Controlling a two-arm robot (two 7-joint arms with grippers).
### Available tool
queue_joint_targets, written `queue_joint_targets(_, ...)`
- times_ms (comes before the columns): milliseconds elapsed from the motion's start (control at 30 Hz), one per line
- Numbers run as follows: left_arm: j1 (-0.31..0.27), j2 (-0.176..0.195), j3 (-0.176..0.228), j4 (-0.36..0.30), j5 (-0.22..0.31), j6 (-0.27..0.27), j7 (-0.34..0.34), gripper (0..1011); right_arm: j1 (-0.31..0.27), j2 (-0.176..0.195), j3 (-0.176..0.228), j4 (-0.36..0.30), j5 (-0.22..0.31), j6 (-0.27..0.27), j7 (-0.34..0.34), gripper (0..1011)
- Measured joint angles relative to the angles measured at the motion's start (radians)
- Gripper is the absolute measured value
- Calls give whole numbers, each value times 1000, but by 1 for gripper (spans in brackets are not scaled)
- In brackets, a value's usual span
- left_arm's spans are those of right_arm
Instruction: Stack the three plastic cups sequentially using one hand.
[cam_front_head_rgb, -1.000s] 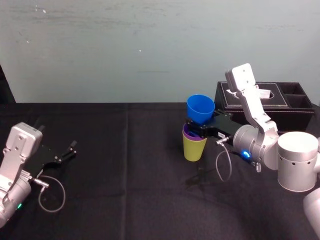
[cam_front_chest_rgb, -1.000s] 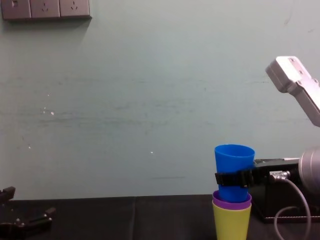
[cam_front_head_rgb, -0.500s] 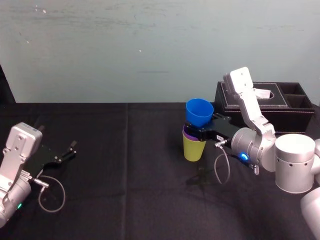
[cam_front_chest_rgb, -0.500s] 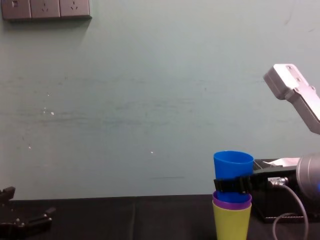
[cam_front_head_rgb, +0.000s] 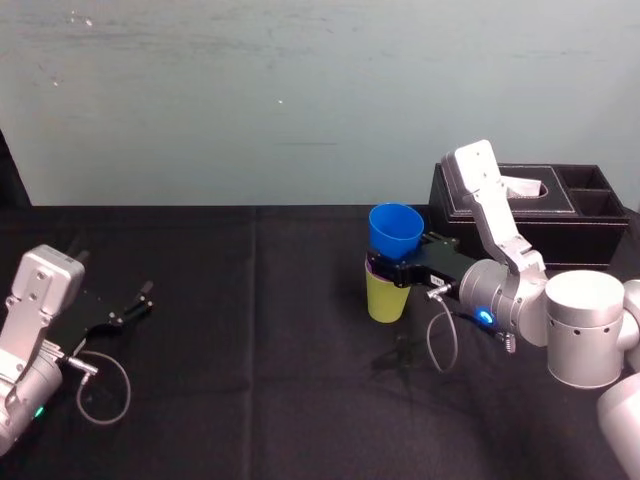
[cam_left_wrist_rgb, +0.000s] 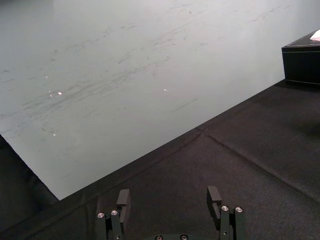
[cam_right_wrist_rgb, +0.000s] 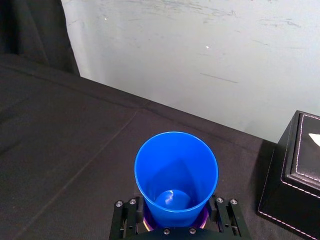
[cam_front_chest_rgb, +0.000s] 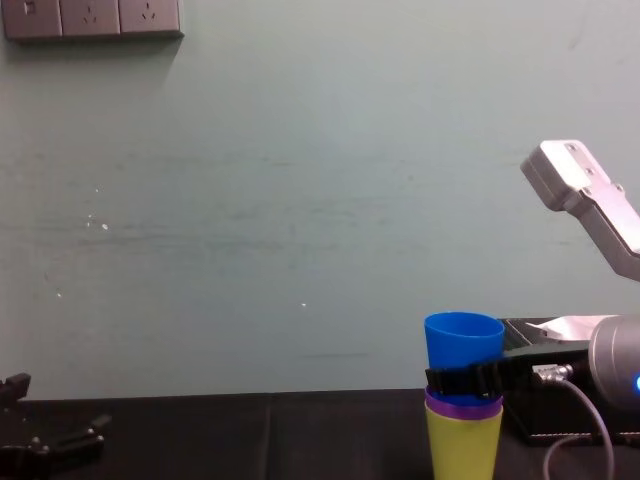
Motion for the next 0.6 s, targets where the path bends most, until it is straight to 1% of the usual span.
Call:
queue_joint_targets(333,0,0,0,0,0,0,0,1000,-1,0,1,-2,-1,0,0,705)
queue_joint_targets(400,0,0,0,0,0,0,0,1000,-1,0,1,-2,-1,0,0,724)
queue_joint_targets(600,0,0,0,0,0,0,0,1000,-2,0,2,-3,-2,0,0,886)
